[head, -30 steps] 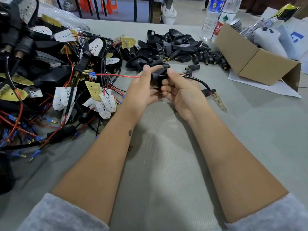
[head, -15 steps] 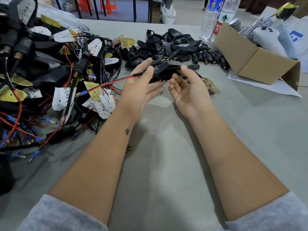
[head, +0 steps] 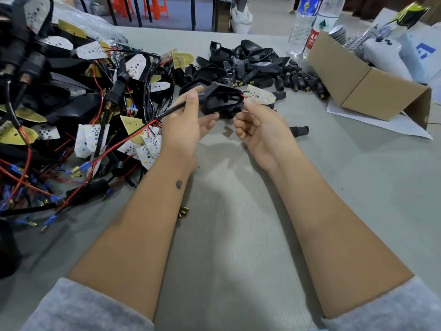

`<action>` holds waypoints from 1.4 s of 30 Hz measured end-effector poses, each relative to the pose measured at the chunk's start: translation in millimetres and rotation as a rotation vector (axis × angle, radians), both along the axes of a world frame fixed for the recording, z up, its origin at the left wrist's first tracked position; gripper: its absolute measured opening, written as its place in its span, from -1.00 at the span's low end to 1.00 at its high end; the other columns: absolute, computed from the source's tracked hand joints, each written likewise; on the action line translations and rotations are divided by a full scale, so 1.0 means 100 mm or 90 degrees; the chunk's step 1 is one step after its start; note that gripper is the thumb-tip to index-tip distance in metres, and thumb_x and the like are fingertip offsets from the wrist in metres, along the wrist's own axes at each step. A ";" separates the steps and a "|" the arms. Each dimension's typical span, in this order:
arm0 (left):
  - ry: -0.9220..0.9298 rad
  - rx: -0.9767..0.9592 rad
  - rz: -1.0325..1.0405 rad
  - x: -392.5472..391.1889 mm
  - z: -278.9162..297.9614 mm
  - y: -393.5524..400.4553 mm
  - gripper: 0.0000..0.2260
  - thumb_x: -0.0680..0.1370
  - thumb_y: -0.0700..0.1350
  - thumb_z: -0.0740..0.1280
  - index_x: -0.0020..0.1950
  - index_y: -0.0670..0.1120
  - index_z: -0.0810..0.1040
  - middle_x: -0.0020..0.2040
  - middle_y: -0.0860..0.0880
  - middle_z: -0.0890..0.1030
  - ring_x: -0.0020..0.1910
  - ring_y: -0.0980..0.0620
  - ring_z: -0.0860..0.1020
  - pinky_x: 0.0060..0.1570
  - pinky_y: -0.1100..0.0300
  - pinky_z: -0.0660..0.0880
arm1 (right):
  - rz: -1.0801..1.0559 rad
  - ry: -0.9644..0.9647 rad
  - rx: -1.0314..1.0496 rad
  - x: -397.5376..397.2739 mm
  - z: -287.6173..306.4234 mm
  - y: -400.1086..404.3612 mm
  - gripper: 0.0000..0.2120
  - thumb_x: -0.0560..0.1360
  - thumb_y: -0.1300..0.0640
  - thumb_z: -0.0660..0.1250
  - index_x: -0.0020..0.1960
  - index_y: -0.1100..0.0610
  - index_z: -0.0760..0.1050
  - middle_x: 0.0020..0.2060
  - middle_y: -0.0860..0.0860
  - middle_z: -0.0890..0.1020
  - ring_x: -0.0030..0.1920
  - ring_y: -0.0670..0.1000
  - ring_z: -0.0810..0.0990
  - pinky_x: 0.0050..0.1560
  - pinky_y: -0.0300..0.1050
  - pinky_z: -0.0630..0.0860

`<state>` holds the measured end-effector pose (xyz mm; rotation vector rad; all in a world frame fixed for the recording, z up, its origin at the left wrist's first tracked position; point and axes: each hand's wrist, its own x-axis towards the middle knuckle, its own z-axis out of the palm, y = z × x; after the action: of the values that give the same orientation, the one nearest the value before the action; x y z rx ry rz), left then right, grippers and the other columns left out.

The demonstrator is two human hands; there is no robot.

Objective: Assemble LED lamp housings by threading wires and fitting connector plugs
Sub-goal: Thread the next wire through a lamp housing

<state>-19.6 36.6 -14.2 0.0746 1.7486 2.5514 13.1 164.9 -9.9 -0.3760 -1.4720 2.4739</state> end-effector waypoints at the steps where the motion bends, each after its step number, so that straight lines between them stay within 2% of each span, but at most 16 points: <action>1: -0.011 0.006 0.007 -0.01 0.00 -0.01 -0.77 0.68 -0.03 0.17 0.18 -0.03 0.59 0.16 -0.12 0.64 -0.18 0.02 0.67 -0.11 0.18 0.59 | -0.020 -0.004 -0.024 0.00 0.00 0.01 -0.90 0.59 0.16 0.30 -0.01 0.18 0.42 -0.36 0.05 0.55 -0.42 -0.06 0.55 -0.36 -0.26 0.50; 4: -0.033 0.009 0.010 -0.02 0.00 -0.01 -0.73 0.68 -0.01 0.16 0.22 -0.08 0.58 0.19 -0.15 0.62 -0.21 0.01 0.68 -0.18 0.21 0.58 | -0.082 0.008 -0.065 -0.01 0.00 0.04 -0.84 0.61 0.10 0.29 0.08 0.15 0.36 -0.34 0.05 0.53 -0.44 -0.05 0.53 -0.37 -0.23 0.49; 6: -0.037 0.004 0.004 -0.02 0.00 0.01 -0.70 0.68 -0.01 0.16 0.24 -0.15 0.56 0.16 -0.17 0.64 -0.25 0.02 0.67 -0.27 0.25 0.57 | -0.119 0.024 -0.032 0.00 0.00 0.05 -0.92 0.62 0.11 0.27 0.02 0.11 0.41 -0.33 0.04 0.52 -0.43 -0.05 0.51 -0.36 -0.23 0.47; 8: -0.039 -0.003 0.002 -0.02 -0.01 0.01 -0.68 0.68 0.00 0.16 0.25 -0.18 0.55 0.11 -0.18 0.66 -0.27 0.01 0.66 -0.33 0.26 0.55 | -0.152 0.032 0.025 0.01 -0.01 0.06 -0.90 0.62 0.13 0.26 -0.07 0.10 0.44 -0.36 0.04 0.51 -0.44 -0.06 0.48 -0.38 -0.24 0.44; 10: -0.046 0.002 -0.001 -0.03 -0.01 0.02 -0.69 0.68 0.01 0.16 0.22 -0.15 0.56 0.09 -0.17 0.67 -0.24 -0.02 0.67 -0.29 0.24 0.56 | -0.168 0.023 0.094 0.02 0.00 0.08 -0.85 0.61 0.14 0.27 -0.14 0.09 0.46 -0.39 0.03 0.51 -0.46 -0.06 0.46 -0.39 -0.25 0.42; 16: -0.059 0.007 -0.038 -0.04 -0.01 0.03 -0.75 0.67 -0.01 0.19 0.13 -0.14 0.55 -0.03 -0.12 0.68 -0.22 -0.04 0.69 -0.26 0.21 0.59 | -0.108 0.008 0.260 0.05 0.01 0.01 -0.79 0.55 0.21 0.30 -0.26 0.09 0.49 -0.46 0.00 0.54 -0.50 -0.08 0.44 -0.45 -0.29 0.38; 20: -0.040 -0.047 -0.065 -0.02 -0.01 0.05 -0.71 0.69 0.00 0.14 0.21 -0.16 0.52 0.10 -0.15 0.65 -0.23 0.00 0.68 -0.24 0.21 0.60 | -0.086 0.029 0.420 0.07 -0.02 -0.07 -0.79 0.56 0.23 0.29 -0.25 0.12 0.49 -0.41 0.05 0.59 -0.51 -0.12 0.46 -0.44 -0.30 0.40; 24: 0.003 -0.076 -0.049 0.01 0.00 0.06 -0.73 0.71 -0.01 0.05 0.09 -0.02 0.54 0.17 -0.16 0.64 -0.07 -0.03 0.62 -0.03 0.14 0.57 | -0.091 -0.006 0.587 0.05 -0.07 -0.08 -0.74 0.57 0.08 0.30 -0.24 0.17 0.56 -0.33 0.12 0.66 -0.39 -0.04 0.53 -0.24 -0.04 0.51; 26: 0.014 -0.085 -0.043 0.02 0.00 0.05 -0.72 0.71 -0.01 0.04 0.05 0.00 0.54 0.18 -0.16 0.63 -0.05 -0.04 0.61 -0.03 0.15 0.57 | -0.101 -0.018 0.628 0.04 -0.09 -0.08 -0.70 0.57 0.04 0.30 -0.24 0.20 0.57 -0.37 0.09 0.65 -0.37 0.01 0.54 -0.18 0.01 0.53; 28: 0.010 -0.085 -0.038 0.02 0.00 0.04 -0.71 0.71 0.00 0.04 0.02 0.00 0.54 0.10 -0.14 0.65 -0.13 -0.02 0.62 -0.19 0.22 0.58 | -0.136 -0.033 0.677 0.03 -0.09 -0.09 -0.67 0.55 -0.04 0.31 -0.25 0.19 0.55 -0.38 0.07 0.63 -0.33 0.03 0.56 -0.19 0.01 0.53; 31: -0.003 -0.093 -0.018 -0.01 -0.02 0.02 -0.71 0.70 0.03 0.06 0.01 0.01 0.55 -0.05 -0.04 0.65 -0.32 0.05 0.63 -0.36 0.26 0.49 | -0.216 -0.050 0.709 0.04 -0.10 -0.08 -0.64 0.48 -0.14 0.37 -0.32 0.08 0.42 -0.45 -0.06 0.51 -0.37 -0.07 0.46 -0.31 -0.08 0.41; 34: -0.022 -0.117 0.008 -0.07 -0.06 0.02 -0.72 0.69 0.07 0.09 -0.04 -0.01 0.52 -0.24 0.03 0.63 -0.38 0.05 0.60 -0.38 0.22 0.44 | -0.246 -0.056 0.711 0.05 -0.09 -0.08 -0.63 0.45 -0.17 0.39 -0.34 0.01 0.34 -0.47 -0.12 0.43 -0.39 -0.12 0.41 -0.35 -0.14 0.33; 37: -0.042 -0.159 0.038 -0.13 -0.11 0.02 -0.71 0.67 0.11 0.11 -0.10 -0.04 0.43 -0.52 0.13 0.56 -0.40 0.02 0.50 -0.36 0.18 0.38 | -0.255 -0.040 0.727 0.07 -0.08 -0.09 -0.66 0.47 -0.15 0.38 -0.30 0.03 0.36 -0.45 -0.13 0.44 -0.36 -0.11 0.41 -0.32 -0.12 0.35; 39: -0.052 -0.165 0.048 -0.17 -0.13 0.02 -0.71 0.66 0.12 0.13 -0.10 -0.05 0.44 -0.50 0.10 0.56 -0.41 0.02 0.47 -0.38 0.19 0.32 | -0.258 -0.029 0.732 0.07 -0.07 -0.09 -0.68 0.48 -0.13 0.37 -0.28 0.03 0.37 -0.43 -0.13 0.43 -0.34 -0.10 0.41 -0.30 -0.10 0.35; 42: -0.051 -0.169 0.050 -0.19 -0.15 0.03 -0.69 0.65 0.11 0.14 -0.12 -0.07 0.48 -0.33 -0.03 0.59 -0.47 0.05 0.44 -0.42 0.22 0.29 | -0.266 -0.012 0.733 0.07 -0.07 -0.09 -0.71 0.49 -0.10 0.37 -0.24 0.03 0.37 -0.39 -0.13 0.42 -0.29 -0.06 0.42 -0.28 -0.10 0.34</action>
<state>-38.8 39.6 -29.4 -0.1065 2.0760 2.3098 19.6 156.0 -16.8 -0.3846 -2.2122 1.0353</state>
